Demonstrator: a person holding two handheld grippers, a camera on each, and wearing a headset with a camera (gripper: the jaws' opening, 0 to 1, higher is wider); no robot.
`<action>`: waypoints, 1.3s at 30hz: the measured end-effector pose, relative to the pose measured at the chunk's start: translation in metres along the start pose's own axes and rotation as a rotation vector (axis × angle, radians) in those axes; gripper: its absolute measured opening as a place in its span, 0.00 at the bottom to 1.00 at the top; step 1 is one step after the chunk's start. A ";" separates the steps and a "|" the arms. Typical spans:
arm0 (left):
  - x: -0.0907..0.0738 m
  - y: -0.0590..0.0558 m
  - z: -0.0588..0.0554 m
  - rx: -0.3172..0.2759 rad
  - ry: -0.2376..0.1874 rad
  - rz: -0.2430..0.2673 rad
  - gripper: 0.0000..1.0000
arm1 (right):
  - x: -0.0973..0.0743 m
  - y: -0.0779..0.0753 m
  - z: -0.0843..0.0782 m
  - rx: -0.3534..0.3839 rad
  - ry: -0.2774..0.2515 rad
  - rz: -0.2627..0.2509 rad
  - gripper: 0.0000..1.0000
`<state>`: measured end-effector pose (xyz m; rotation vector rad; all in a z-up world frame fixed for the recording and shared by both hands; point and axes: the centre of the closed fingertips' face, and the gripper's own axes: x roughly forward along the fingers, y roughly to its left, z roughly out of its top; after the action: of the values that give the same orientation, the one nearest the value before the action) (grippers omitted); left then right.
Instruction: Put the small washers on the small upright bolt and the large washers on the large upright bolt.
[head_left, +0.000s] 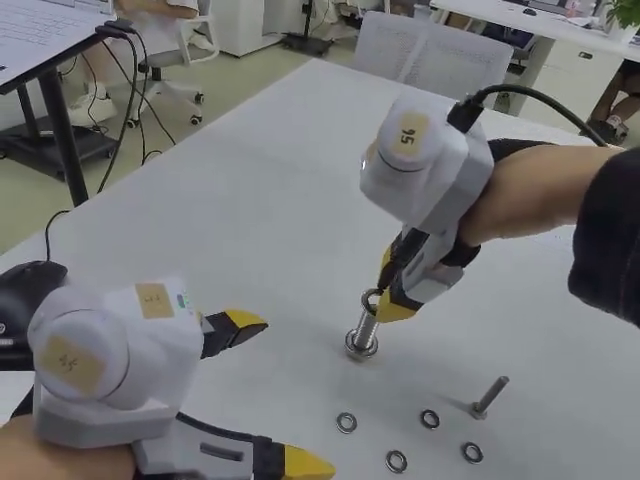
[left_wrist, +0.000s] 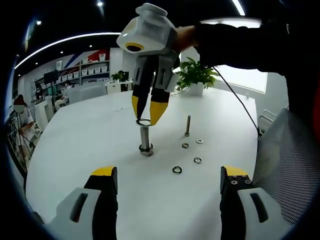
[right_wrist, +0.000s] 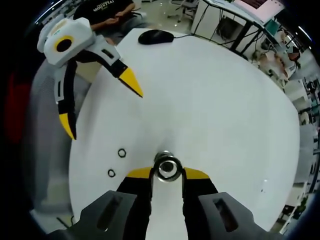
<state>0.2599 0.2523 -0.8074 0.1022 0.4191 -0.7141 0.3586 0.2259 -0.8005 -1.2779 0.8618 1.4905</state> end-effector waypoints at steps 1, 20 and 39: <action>0.000 0.000 0.000 0.000 0.000 0.000 0.84 | 0.001 0.000 0.000 0.000 0.001 0.001 0.23; 0.000 0.002 -0.002 -0.007 0.002 0.004 0.84 | 0.016 0.001 -0.002 0.001 0.023 0.036 0.23; 0.001 0.002 -0.003 -0.012 0.004 0.005 0.84 | 0.046 0.003 -0.009 0.023 0.046 0.056 0.23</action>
<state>0.2606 0.2540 -0.8111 0.0928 0.4267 -0.7067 0.3592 0.2262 -0.8474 -1.2853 0.9488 1.4955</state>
